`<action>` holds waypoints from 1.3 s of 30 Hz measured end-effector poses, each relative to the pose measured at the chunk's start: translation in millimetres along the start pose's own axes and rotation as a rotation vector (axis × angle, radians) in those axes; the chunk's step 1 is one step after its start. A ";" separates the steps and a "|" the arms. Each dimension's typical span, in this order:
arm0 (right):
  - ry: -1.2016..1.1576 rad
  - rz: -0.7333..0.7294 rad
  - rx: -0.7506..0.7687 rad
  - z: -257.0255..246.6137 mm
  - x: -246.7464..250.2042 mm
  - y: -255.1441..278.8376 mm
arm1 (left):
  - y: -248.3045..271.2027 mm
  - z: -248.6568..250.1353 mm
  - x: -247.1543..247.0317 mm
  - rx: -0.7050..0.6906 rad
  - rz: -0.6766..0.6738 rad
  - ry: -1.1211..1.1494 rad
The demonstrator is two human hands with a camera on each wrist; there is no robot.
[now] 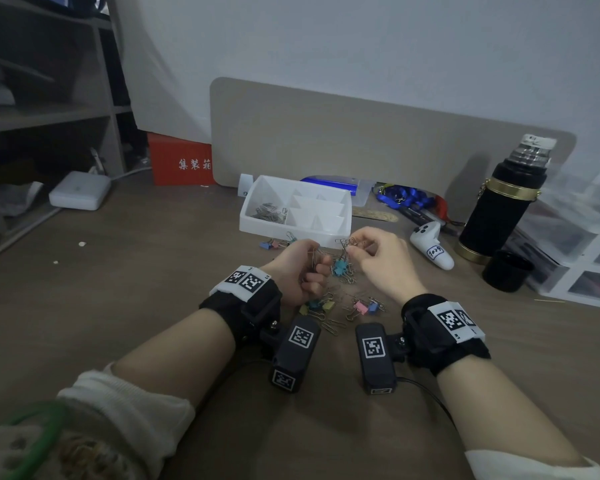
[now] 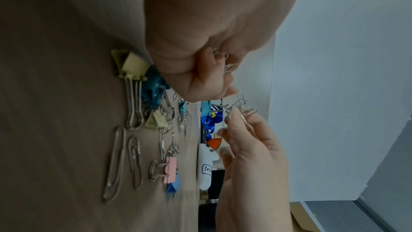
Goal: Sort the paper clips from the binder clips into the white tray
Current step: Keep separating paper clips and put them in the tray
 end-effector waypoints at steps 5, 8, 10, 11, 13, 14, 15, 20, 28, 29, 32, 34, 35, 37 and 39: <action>-0.053 0.049 0.018 -3.7 3.8 -0.1 | 5.0 -4.7 -6.3 0.050 -0.063 -0.083; -0.143 -0.027 0.049 -10.6 -1.1 1.7 | 5.8 -4.8 -9.3 0.036 -0.082 -0.121; -0.213 -0.145 0.054 -14.9 -9.8 4.5 | 5.6 -4.0 -9.9 0.022 -0.084 -0.095; -0.221 -0.184 0.059 -15.8 -13.2 5.3 | 5.3 -3.6 -10.1 0.020 -0.085 -0.078; -0.204 -0.205 0.083 -16.6 -15.7 5.5 | 3.6 -3.5 -9.3 0.022 -0.085 -0.056; -0.209 -0.213 0.094 -16.6 -16.3 5.4 | 2.4 -3.4 -8.8 0.021 -0.085 -0.050; -0.222 -0.225 0.099 -17.1 -16.8 5.7 | 1.4 -3.2 -8.1 0.017 -0.084 -0.046; -0.276 -0.276 0.147 -23.3 -19.9 8.3 | 2.0 -1.1 -7.8 -0.006 -0.073 -0.021; -0.222 -0.148 0.118 -17.4 -12.5 4.6 | 2.7 1.8 -8.0 -0.001 -0.084 0.071; -0.197 -0.132 0.093 -13.6 -11.0 3.0 | 2.2 2.4 -6.8 -0.002 -0.073 0.096; 0.014 -0.278 -0.022 2.8 -16.9 0.8 | 1.1 3.7 -4.3 -0.011 -0.051 0.155; 0.160 -0.400 -0.099 14.5 -19.2 3.6 | 0.7 2.9 -4.2 -0.004 -0.054 0.164; 0.198 -0.403 -0.126 18.3 -15.3 4.2 | 0.2 2.3 -4.3 0.001 -0.057 0.161; 0.252 -0.354 -0.173 23.9 -3.9 3.1 | -1.0 1.2 -5.3 0.009 -0.069 0.154; 0.335 -0.340 -0.224 28.3 3.7 3.3 | -2.7 0.2 -5.8 0.014 -0.071 0.153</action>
Point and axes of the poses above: each hand's wrist, its own y-axis away from the middle knuckle, its own x-axis out of the back of the hand, z = x × y, the point moved 7 cm from there along -y, towards the middle knuckle, and after that the axes turned 7 degrees about -x, right-handed, at the moved point
